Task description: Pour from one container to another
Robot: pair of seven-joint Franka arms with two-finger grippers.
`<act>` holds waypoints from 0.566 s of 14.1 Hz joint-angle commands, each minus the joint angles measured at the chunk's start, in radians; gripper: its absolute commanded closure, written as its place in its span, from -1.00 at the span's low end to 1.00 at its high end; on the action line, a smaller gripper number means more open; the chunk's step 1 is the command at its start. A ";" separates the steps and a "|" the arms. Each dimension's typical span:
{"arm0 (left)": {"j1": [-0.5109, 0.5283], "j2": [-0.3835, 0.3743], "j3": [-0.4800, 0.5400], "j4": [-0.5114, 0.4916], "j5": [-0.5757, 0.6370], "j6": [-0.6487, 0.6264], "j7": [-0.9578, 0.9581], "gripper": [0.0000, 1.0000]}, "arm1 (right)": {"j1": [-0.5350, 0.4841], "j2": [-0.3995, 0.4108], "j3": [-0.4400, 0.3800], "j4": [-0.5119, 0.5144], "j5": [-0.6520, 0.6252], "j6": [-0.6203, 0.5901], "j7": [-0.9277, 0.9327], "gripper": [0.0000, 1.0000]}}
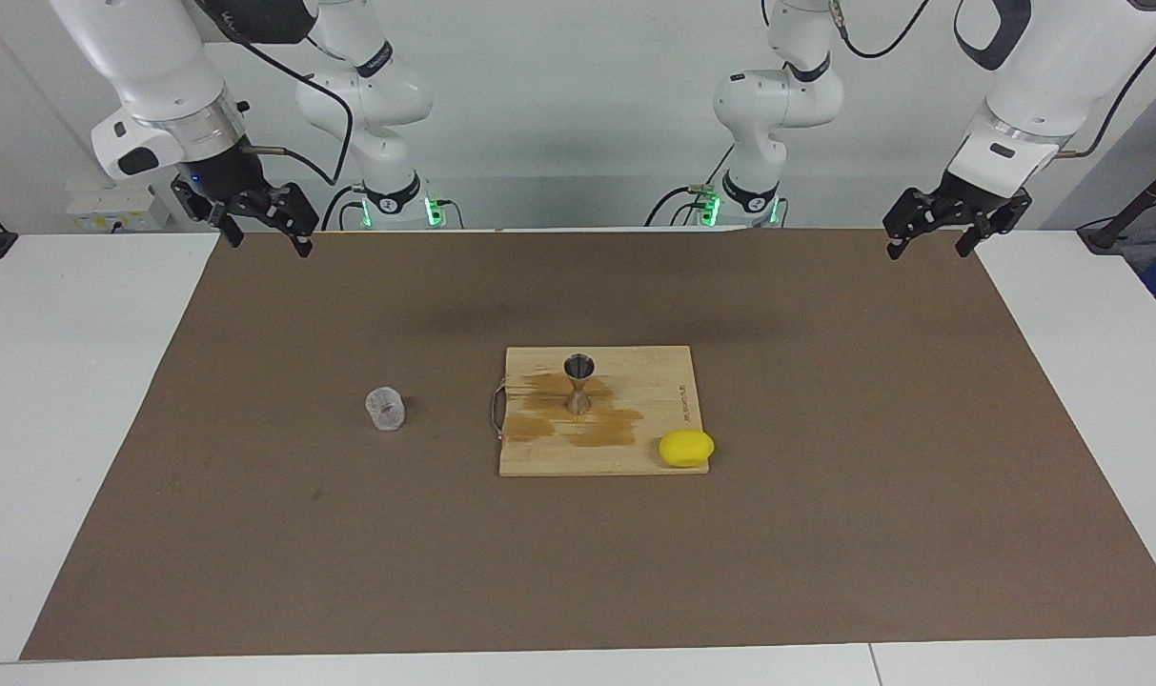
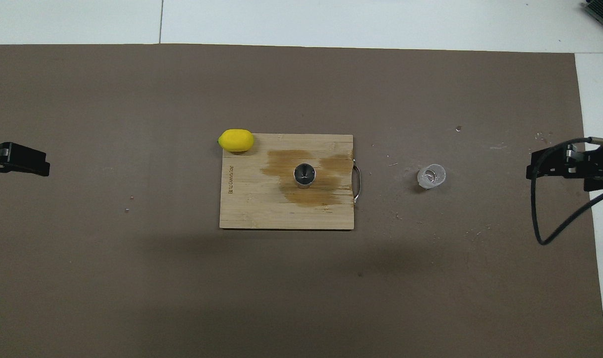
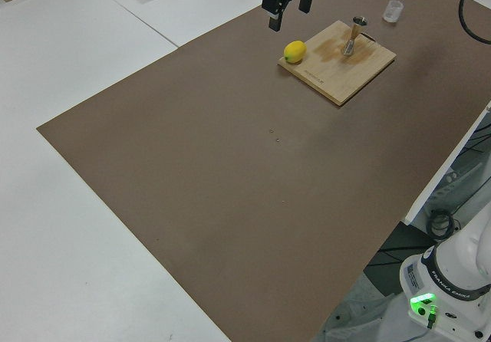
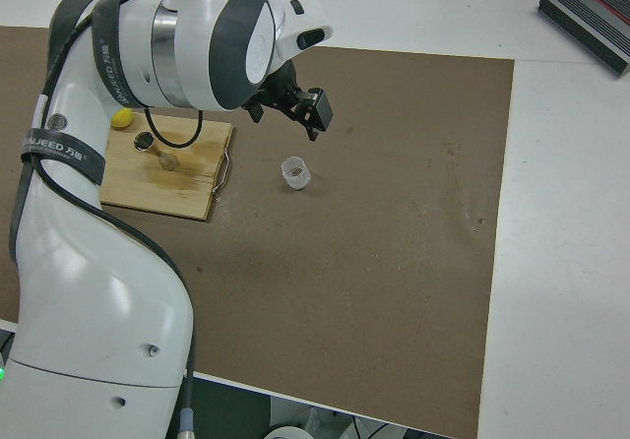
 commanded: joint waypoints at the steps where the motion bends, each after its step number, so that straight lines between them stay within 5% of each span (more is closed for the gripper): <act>1: -0.012 -0.017 0.009 -0.011 0.012 -0.012 -0.009 -1.00 | 0.013 0.009 -0.006 0.014 -0.050 0.002 -0.034 -1.00; 8: -0.012 -0.017 0.009 -0.011 0.012 -0.012 -0.009 -1.00 | -0.033 0.007 0.029 0.016 -0.059 0.005 -0.040 -1.00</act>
